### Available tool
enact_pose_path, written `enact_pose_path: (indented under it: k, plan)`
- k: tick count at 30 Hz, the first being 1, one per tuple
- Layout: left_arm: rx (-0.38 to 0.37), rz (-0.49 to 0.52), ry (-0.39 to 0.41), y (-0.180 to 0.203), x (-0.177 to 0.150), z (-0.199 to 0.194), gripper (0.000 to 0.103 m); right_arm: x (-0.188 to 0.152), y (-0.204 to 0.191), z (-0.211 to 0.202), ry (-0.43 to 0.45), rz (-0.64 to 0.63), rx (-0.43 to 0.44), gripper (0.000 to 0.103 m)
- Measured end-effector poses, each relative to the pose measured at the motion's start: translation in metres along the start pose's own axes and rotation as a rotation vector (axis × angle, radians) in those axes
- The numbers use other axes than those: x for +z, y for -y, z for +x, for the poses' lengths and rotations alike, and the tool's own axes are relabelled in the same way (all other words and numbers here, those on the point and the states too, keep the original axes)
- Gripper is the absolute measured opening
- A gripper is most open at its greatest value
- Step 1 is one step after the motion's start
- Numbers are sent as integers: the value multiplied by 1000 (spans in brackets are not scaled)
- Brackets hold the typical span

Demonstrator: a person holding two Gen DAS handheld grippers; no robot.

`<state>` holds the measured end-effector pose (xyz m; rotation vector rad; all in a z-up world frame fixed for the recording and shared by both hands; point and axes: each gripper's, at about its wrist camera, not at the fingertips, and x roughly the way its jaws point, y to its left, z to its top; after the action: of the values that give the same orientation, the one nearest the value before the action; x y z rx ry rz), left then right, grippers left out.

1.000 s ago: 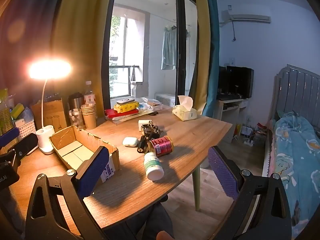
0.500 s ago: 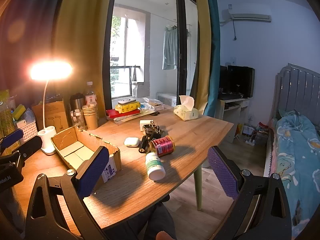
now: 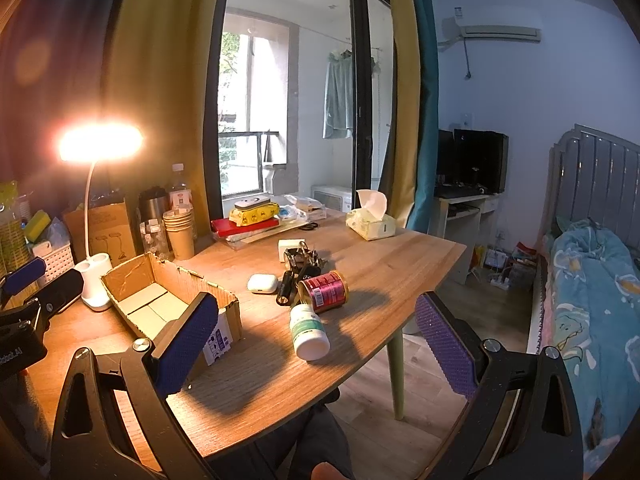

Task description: Organize rigid objects

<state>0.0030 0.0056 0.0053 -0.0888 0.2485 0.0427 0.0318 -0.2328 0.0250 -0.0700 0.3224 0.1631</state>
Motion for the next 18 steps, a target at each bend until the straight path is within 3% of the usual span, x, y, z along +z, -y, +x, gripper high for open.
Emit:
enact_pose_path:
  k: [6, 18]
  plan:
    - [9, -5, -31, 0, -1, 4, 96, 0, 1, 0, -1, 2, -1, 100]
    - [10, -19, 0, -2, 1, -2, 96, -1, 1, 1, -3, 6, 5, 100]
